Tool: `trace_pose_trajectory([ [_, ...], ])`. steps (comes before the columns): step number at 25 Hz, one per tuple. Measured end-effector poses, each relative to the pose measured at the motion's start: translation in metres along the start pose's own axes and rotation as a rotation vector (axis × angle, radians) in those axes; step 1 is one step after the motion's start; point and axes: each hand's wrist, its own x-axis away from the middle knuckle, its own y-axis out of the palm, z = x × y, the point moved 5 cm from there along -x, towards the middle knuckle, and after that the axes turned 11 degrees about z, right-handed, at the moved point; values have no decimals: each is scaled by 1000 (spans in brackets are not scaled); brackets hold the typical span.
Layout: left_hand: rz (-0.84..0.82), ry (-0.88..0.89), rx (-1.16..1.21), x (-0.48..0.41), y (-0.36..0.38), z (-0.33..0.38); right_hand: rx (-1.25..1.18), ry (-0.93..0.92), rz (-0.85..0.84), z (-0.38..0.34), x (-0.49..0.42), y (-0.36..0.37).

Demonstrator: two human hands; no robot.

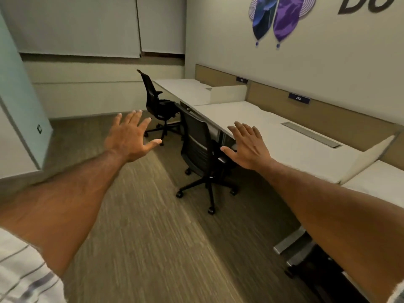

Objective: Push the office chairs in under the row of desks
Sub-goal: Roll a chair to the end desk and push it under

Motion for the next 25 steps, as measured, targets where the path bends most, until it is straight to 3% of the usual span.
trace_pose_trajectory([
  [8,-71,-102,-99,-36,110,-120,-96,-153,-30,-77,-148,152],
  [25,-92,-193,-78,-235,355,-310,-176,-233,-100,-129,-481,408],
])
